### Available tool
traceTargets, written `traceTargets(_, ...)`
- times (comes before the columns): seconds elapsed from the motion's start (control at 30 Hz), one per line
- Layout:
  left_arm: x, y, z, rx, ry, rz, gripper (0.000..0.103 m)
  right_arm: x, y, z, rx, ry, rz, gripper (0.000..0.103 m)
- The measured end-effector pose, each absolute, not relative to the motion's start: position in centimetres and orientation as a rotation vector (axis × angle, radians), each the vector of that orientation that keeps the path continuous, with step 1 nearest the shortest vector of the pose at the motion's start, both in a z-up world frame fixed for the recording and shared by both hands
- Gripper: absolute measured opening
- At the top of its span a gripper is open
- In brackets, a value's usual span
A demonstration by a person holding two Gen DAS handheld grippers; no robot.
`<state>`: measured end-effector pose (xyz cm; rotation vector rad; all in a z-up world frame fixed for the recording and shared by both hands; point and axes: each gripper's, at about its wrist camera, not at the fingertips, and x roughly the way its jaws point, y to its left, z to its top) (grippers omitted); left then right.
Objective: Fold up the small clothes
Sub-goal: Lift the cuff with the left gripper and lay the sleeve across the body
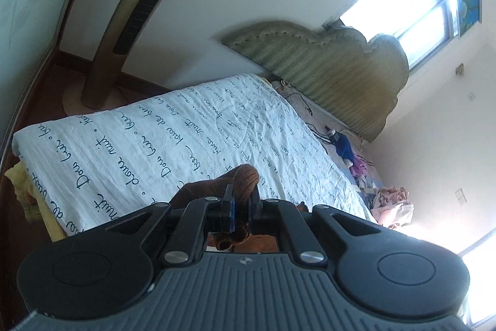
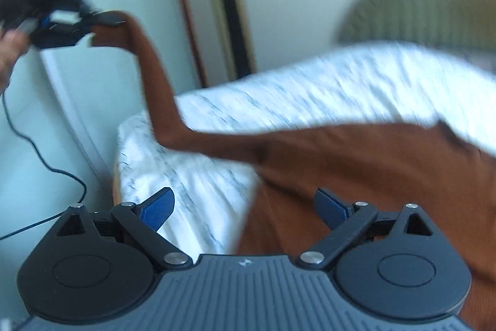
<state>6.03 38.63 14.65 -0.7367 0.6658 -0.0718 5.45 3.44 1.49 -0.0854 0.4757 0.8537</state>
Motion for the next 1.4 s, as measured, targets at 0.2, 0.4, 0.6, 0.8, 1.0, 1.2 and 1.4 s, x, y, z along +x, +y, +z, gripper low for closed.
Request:
traceTargets(0.2,1.6,45.5,15.7,-0.877,0.512,0.134,0.007,3.0,9.9,0.7,-0.188,0.399,0.902,0.086)
traceTargets(0.4,0.8,50.1,9.3,-1.099,0.632,0.26,0.007,3.7,7.8,-0.5,-0.123,0.51,0.864,0.087)
traceTargets(0.6,4.8,47.3,7.6,-1.198,0.721,0.188,0.007,5.2,3.1,-0.5,-0.03,0.583,0.79,0.087)
traceTargets(0.8,11.1,37.2,11.0,-1.104,0.8,0.051,0.008,5.3,-2.6,0.4,0.072,0.561,0.693,0.088)
traceTargets(1.0,17.4,22.5,12.3,-0.99,0.915,-0.126,0.012,5.8,-9.1,0.2,0.19,0.554,0.577,0.089)
traceTargets(1.2,21.1,7.0,9.8,-0.857,1.031,-0.255,0.012,5.7,-15.1,-1.4,0.293,0.585,0.431,0.089)
traceTargets(1.4,23.4,-6.1,3.1,-0.744,1.163,-0.321,0.012,4.6,-21.3,-3.1,0.367,0.634,0.224,0.089)
